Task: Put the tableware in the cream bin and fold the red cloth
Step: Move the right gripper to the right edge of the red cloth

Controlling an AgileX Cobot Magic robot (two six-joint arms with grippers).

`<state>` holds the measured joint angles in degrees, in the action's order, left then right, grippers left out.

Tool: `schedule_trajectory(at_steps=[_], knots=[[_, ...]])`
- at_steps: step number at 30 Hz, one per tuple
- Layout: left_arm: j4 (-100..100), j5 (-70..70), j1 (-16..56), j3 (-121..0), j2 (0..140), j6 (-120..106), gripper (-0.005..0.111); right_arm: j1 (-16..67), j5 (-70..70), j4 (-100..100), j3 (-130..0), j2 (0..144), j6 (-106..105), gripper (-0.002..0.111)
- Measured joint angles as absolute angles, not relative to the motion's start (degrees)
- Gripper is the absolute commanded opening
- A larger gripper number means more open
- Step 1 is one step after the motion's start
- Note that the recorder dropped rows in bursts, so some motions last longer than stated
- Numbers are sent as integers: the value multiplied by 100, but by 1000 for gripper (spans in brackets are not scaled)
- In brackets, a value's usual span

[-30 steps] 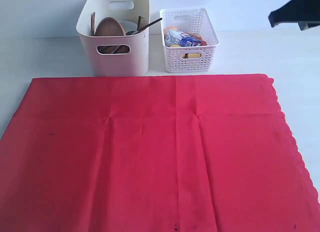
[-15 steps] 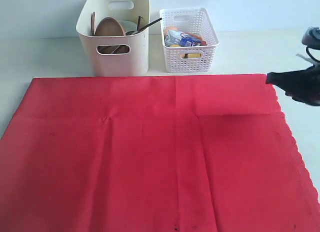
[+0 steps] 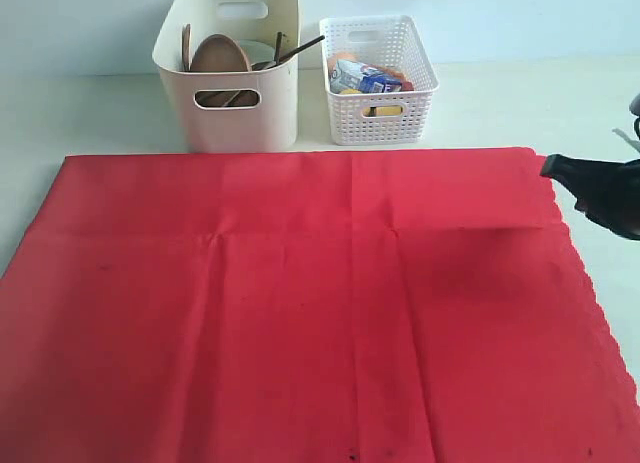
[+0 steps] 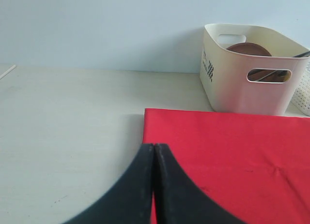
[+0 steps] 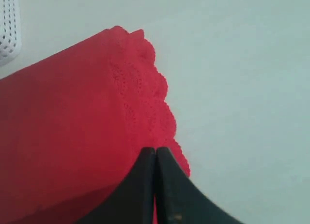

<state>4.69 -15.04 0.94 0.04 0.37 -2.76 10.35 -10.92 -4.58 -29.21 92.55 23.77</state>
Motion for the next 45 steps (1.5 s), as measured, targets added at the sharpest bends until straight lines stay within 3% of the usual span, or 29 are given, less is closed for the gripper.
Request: schedule_trajectory(at_steps=[7, 13, 26, 36, 45], knots=[[577, -1247, 94, 4, 37, -297, 2, 1035, -1096, -458, -2921, 9255, 2705, 0], [1815, -784, 94, 4, 37, 73, 2, 1035, -1171, -458, -2921, 9255, 2767, 0], [1895, 1590, 94, -217, 276, 154, 2, 1035, -1171, -458, -2921, 9255, 2846, 0], [1875, 2708, 94, -307, 2661, 166, 2, 1035, -1175, -458, -2921, 9255, 2863, 0], [1330, 473, 94, -1931, 5154, 195, 0, 1035, -1151, -458, -2921, 9255, 2866, 0]])
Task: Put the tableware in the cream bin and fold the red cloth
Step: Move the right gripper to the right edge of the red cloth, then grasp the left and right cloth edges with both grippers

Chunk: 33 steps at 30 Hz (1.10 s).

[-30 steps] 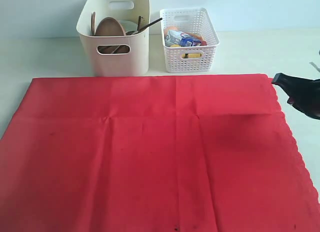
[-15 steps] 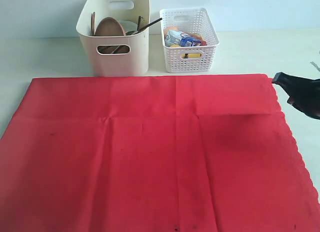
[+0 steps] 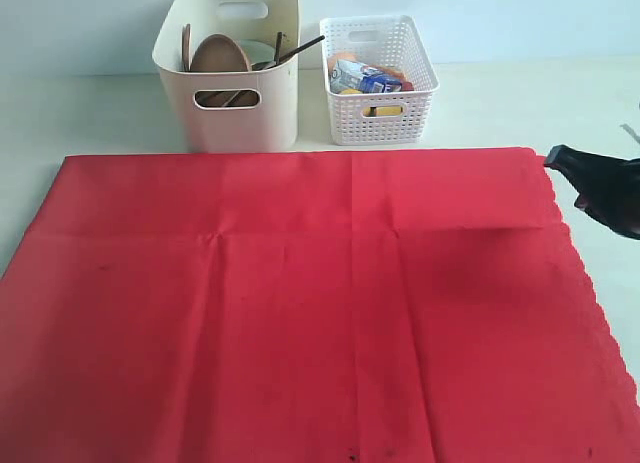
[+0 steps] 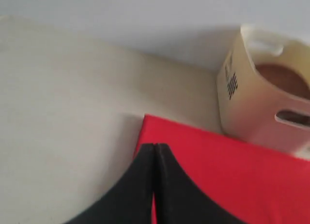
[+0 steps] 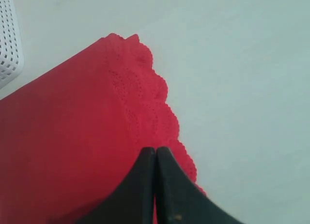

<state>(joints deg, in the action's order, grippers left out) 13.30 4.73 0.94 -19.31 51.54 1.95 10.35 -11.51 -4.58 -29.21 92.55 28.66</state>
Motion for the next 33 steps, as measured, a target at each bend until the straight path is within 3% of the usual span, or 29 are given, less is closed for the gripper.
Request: schedule_trajectory(at_steps=[7, 16, 22, 25, 30, 33], knots=[[1996, -1473, 193, -3166, 7052, -957, 0, 1035, -1141, -458, -2921, 9255, 2892, 0], [6795, -4025, -49, -3841, 8838, -6741, 0, 1035, -1141, -447, -2921, 9255, 2984, 0], [7415, -3584, -549, -3956, 9295, -7234, 1, 1035, -1096, -447, -2921, 9255, 2984, 0], [7425, -3096, -607, -3922, 9377, -7173, 16, 1035, -1096, -447, -2921, 9255, 2984, 0], [7425, -2586, -605, -3913, 9379, -7183, 59, 1035, -1096, -447, -2921, 9255, 2984, 0], [7337, -2003, -605, -3871, 9404, -7193, 72, 1035, -1096, -447, -2921, 9255, 2984, 0]])
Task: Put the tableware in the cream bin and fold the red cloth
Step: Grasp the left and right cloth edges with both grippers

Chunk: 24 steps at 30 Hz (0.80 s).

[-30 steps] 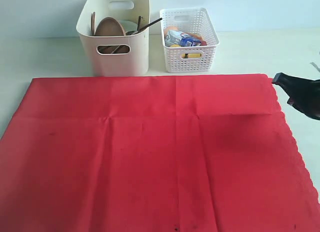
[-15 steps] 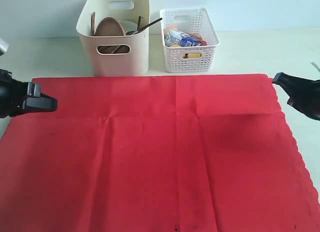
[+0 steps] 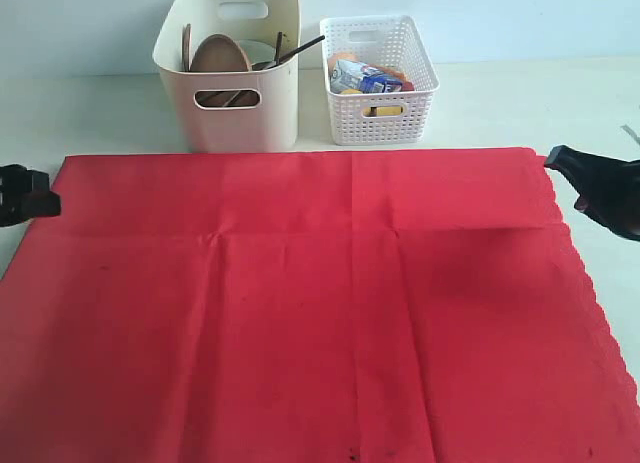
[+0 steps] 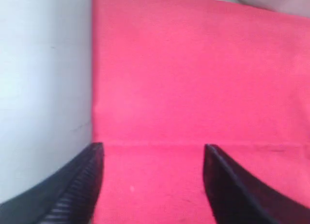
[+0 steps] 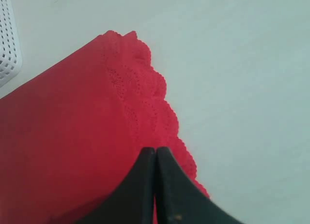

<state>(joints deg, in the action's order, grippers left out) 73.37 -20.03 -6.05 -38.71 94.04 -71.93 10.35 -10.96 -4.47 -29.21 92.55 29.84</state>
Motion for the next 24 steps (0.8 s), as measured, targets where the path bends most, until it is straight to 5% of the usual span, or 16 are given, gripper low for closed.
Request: schedule_trajectory(at_steps=[9, 12, 19, 24], knots=[[7194, -1381, -605, -3767, 10042, -7211, 72, 1035, -1096, -447, -2921, 9255, 2984, 0], [7183, -1419, -605, -3767, 10243, -7460, 58, 1035, -1096, -447, -2921, 9255, 2984, 0], [7350, -2103, -605, -3789, 10411, -8093, 0, 1035, -1096, -447, -2921, 9255, 2984, 0], [7385, -2202, -605, -3789, 10456, -8171, 0, 1035, -1096, -447, -2921, 9255, 2996, 0]])
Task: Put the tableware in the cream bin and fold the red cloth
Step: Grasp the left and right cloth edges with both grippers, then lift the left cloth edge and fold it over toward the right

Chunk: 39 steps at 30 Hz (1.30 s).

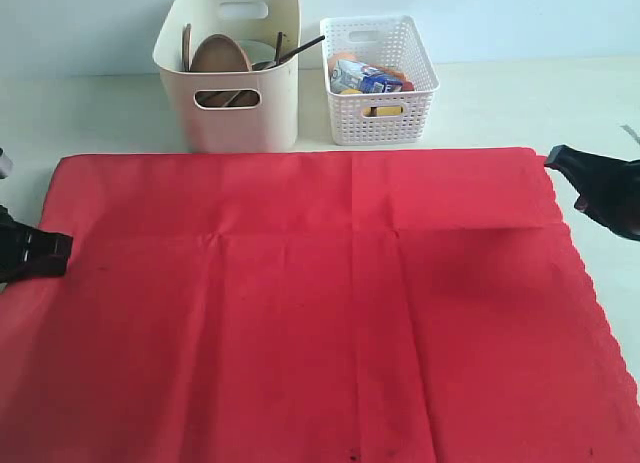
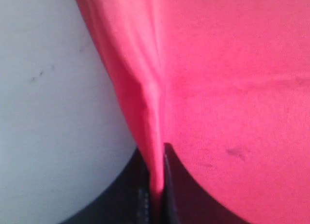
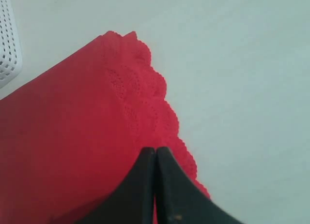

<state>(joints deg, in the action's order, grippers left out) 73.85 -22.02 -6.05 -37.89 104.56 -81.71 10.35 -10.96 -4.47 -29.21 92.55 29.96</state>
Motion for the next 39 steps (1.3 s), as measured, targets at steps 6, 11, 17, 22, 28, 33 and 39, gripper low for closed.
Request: schedule_trajectory(at_steps=[6, 11, 17, 22, 28, 33, 39], knots=[[7347, -1858, -605, -3789, 10456, -8179, 0, 1035, -1096, -447, -2921, 9255, 3006, 0], [7116, -912, -605, -3811, 10420, -8184, 0, 1035, -1071, -447, -2921, 9255, 3018, 0], [6753, 161, -605, -3811, 10400, -8195, 0, 1151, -1081, -321, -2921, 9255, 3018, 0], [6695, 205, -623, -3811, 9997, -8195, 0, 1758, -1642, 531, -2921, 9255, 3018, 0], [6695, -324, -623, -3845, 9191, -8195, 0, 2485, -2022, 1764, -2921, 9255, 3389, 0], [6695, -1329, -623, -3880, 8598, -8017, 0, 2847, -2160, 2382, -2921, 9385, 3706, 0], [6659, -2591, -253, -4027, 8128, -7943, 0, 2914, -2169, 2479, -2921, 9829, 3874, 0]])
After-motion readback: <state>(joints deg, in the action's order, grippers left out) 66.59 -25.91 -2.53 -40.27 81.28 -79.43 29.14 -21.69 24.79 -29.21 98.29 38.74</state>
